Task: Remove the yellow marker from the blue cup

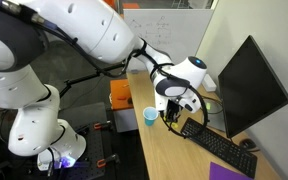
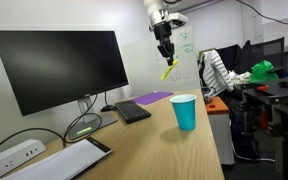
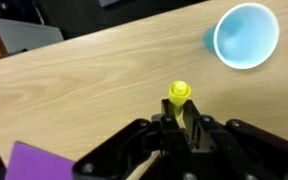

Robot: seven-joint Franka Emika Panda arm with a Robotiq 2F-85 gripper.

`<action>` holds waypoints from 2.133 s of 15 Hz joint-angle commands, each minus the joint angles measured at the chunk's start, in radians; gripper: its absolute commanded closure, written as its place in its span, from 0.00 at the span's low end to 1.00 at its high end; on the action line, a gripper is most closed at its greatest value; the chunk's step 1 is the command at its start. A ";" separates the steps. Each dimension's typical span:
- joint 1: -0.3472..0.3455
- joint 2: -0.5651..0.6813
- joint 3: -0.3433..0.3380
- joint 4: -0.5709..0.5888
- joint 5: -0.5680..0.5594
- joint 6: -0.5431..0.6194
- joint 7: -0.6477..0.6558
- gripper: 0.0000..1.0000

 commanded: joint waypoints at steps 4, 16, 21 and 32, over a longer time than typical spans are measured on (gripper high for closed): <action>0.045 0.205 -0.126 -0.060 -0.297 0.468 0.404 0.96; 0.438 0.382 -0.525 -0.022 -0.472 0.472 0.966 0.21; 0.273 0.228 -0.325 -0.038 -0.306 0.330 0.766 0.00; 0.062 -0.135 -0.071 -0.107 -0.192 0.047 0.280 0.00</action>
